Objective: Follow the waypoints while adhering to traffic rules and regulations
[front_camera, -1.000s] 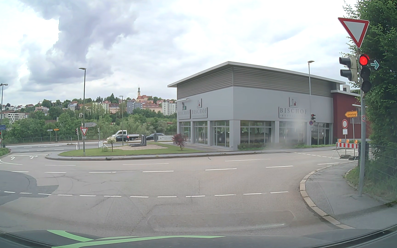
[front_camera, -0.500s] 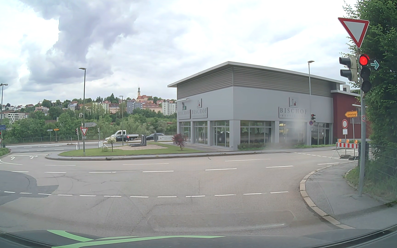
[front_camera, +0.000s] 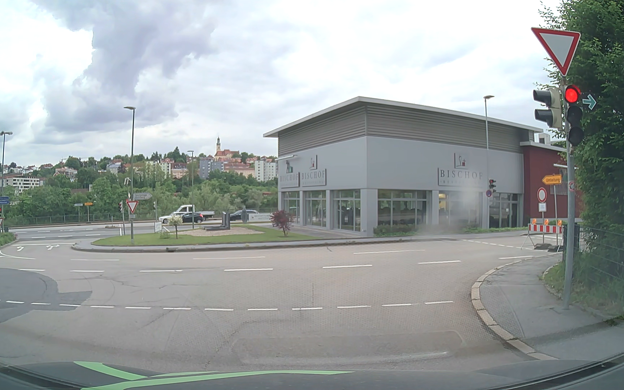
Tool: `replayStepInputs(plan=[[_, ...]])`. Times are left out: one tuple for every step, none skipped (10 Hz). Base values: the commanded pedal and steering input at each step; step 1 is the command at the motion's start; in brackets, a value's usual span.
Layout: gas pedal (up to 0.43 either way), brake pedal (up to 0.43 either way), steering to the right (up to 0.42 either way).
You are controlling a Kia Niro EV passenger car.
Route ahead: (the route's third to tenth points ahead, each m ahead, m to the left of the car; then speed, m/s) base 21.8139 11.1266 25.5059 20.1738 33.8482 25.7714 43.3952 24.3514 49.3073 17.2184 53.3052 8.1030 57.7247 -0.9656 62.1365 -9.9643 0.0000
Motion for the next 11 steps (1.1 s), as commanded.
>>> replayStepInputs(plan=[[0.000, 0.354, 0.000], [0.000, 0.354, 0.000], [0.000, 0.354, 0.000], [0.000, 0.354, 0.000], [0.000, 0.354, 0.000], [0.000, 0.354, 0.000], [0.000, 0.354, 0.000], [0.000, 0.360, 0.000], [0.000, 0.360, 0.000], [0.000, 0.354, 0.000], [0.000, 0.354, 0.000]])
